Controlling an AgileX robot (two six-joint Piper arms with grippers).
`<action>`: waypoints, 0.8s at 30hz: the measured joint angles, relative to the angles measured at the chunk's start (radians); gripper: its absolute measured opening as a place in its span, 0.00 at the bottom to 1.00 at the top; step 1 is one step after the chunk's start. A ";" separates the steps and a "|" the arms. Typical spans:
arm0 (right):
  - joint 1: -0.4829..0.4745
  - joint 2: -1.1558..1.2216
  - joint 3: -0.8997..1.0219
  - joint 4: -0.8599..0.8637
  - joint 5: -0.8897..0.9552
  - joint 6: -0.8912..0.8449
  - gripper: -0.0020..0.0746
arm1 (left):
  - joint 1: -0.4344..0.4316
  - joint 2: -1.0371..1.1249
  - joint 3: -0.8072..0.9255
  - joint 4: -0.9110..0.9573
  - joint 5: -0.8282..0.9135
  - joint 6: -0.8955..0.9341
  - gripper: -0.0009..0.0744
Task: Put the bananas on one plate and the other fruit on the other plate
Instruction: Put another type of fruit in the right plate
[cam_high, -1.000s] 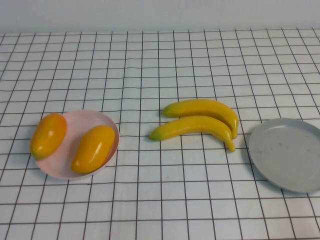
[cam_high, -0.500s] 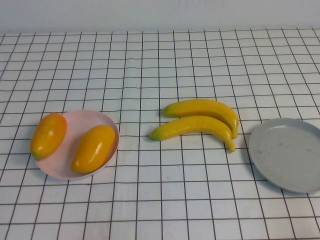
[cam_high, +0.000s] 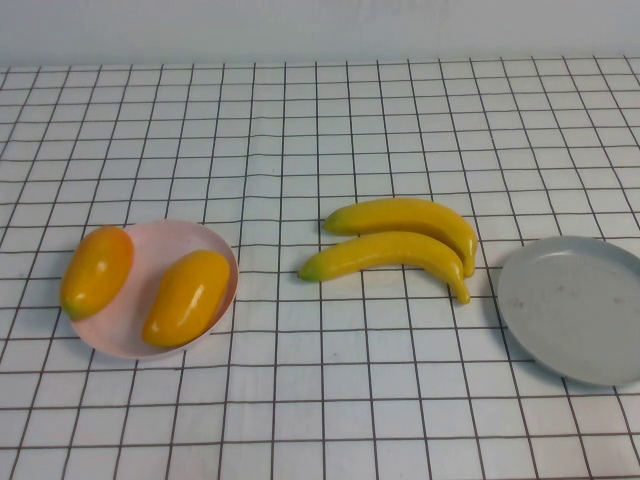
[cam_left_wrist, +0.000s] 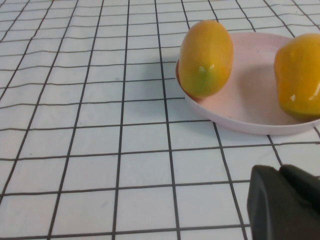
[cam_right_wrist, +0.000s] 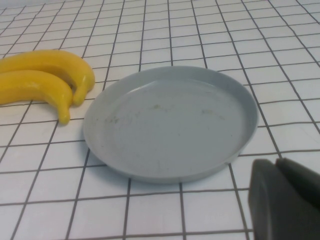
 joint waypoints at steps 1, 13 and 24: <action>0.000 0.000 0.000 0.000 0.000 0.000 0.01 | 0.000 0.000 0.000 0.000 0.000 0.000 0.01; 0.000 0.000 0.000 0.024 -0.006 0.010 0.01 | 0.001 0.000 0.000 0.000 0.000 0.000 0.01; 0.000 0.000 0.000 0.973 -0.179 0.052 0.01 | 0.002 0.000 0.000 0.004 0.000 0.000 0.01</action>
